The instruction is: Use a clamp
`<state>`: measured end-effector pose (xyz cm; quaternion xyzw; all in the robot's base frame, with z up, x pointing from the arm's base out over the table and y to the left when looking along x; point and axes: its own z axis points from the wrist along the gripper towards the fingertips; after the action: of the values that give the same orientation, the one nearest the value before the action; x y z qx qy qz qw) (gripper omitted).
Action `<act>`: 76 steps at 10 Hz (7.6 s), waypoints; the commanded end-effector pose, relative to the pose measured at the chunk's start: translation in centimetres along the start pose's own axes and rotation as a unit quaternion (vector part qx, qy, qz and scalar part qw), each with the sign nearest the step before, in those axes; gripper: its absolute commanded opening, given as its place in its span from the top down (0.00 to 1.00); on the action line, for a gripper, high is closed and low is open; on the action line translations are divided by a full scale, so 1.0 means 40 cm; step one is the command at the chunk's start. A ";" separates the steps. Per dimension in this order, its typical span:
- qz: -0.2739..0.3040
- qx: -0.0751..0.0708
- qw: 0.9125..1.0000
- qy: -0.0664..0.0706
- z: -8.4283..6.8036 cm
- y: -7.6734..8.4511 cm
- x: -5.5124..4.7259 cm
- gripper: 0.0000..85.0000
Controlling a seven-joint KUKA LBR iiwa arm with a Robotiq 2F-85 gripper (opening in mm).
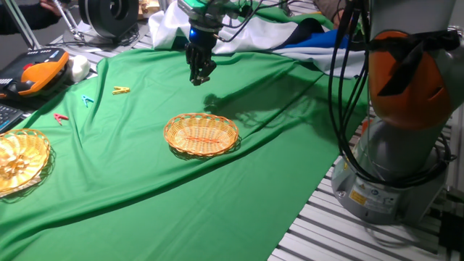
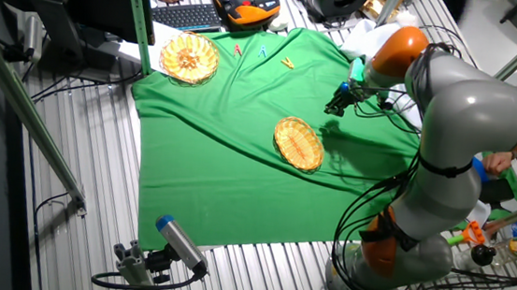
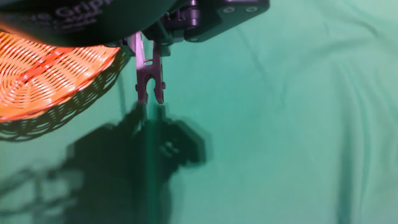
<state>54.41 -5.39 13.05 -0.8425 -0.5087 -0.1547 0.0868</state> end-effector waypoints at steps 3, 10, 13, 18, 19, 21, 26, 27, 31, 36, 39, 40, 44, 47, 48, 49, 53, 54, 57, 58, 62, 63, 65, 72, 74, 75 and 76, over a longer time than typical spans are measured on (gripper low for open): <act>-0.026 0.012 0.999 0.020 0.000 0.000 0.000 1.00; 0.071 -0.019 0.997 -0.006 0.023 -0.033 0.107 1.00; 0.092 -0.023 0.996 -0.002 0.052 -0.049 0.147 1.00; 0.100 -0.019 0.995 0.011 0.096 -0.050 0.181 1.00; 0.098 -0.014 0.995 0.022 0.104 -0.046 0.180 1.00; 0.099 -0.009 0.995 0.030 0.116 -0.044 0.180 1.00; 0.113 0.001 0.993 0.023 0.119 -0.061 0.199 1.00; 0.113 0.002 0.993 0.025 0.121 -0.062 0.201 1.00; 0.095 0.036 0.994 0.027 0.129 -0.067 0.205 1.00; 0.053 0.088 0.994 0.033 0.135 -0.081 0.207 1.00; 0.032 0.115 0.992 0.033 0.136 -0.084 0.208 1.00; 0.026 0.120 0.992 0.033 0.137 -0.087 0.208 1.00; -0.014 0.124 0.992 0.009 0.141 -0.091 0.203 1.00; -0.108 0.149 0.983 -0.011 0.141 -0.091 0.203 1.00; -0.138 0.172 0.975 0.005 0.141 -0.091 0.203 1.00; -0.160 0.190 0.969 0.004 0.141 -0.091 0.203 1.00; -0.135 0.195 0.971 0.007 0.141 -0.091 0.203 1.00; -0.129 0.196 0.972 0.009 0.145 -0.095 0.214 1.00; -0.113 0.187 0.976 0.015 0.163 -0.109 0.262 1.00; -0.114 0.188 0.975 0.021 0.165 -0.111 0.267 1.00; -0.120 0.197 0.972 0.045 0.177 -0.107 0.264 1.00; -0.125 0.197 0.971 0.046 0.178 -0.106 0.263 1.00; -0.135 0.201 0.969 0.055 0.177 -0.106 0.263 1.00; -0.158 0.200 0.965 0.059 0.177 -0.106 0.263 1.00; -0.186 0.203 0.959 0.068 0.177 -0.106 0.263 1.00; -0.193 0.205 0.957 0.076 0.177 -0.106 0.263 1.00; -0.184 0.206 0.958 0.083 0.177 -0.106 0.263 1.00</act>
<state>56.43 7.45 10.03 -0.6845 -0.6654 -0.1266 0.2698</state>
